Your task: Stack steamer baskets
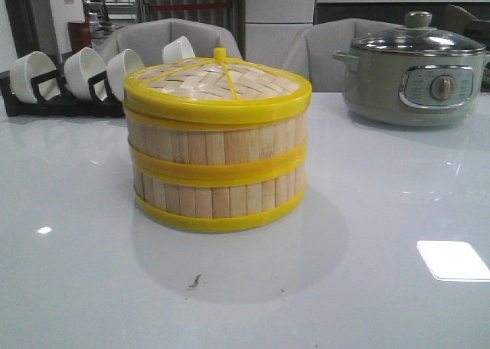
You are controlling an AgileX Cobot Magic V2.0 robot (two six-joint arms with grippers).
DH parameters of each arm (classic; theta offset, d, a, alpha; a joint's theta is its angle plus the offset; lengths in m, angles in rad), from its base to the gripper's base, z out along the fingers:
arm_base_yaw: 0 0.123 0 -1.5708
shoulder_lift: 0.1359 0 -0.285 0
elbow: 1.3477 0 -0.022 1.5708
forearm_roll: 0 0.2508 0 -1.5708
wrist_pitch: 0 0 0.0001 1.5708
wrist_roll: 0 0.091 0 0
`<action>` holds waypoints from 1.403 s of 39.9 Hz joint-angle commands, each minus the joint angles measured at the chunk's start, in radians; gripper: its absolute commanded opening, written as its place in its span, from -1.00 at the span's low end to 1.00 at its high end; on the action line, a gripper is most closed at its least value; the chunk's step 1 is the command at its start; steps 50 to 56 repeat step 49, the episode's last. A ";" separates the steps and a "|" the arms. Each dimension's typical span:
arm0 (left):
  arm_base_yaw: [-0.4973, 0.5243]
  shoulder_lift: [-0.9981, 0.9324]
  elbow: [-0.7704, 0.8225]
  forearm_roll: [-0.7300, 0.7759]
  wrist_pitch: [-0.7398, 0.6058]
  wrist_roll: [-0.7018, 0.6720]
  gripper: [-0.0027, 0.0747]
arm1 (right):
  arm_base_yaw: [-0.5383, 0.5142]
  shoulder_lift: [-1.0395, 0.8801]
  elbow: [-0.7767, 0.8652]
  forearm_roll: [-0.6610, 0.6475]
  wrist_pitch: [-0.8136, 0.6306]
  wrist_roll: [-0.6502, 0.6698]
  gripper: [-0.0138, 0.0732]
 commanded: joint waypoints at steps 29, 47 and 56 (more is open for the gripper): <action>0.003 -0.013 0.001 -0.008 -0.085 -0.001 -0.69 | 0.071 -0.170 -0.012 -0.034 0.129 -0.013 -0.63; 0.003 -0.013 0.001 -0.008 -0.085 -0.001 -0.69 | 0.071 -0.170 -0.012 -0.034 0.147 -0.013 -0.63; 0.003 -0.013 0.001 -0.008 -0.085 -0.001 -0.69 | 0.071 -0.170 -0.012 -0.034 0.147 -0.013 -0.63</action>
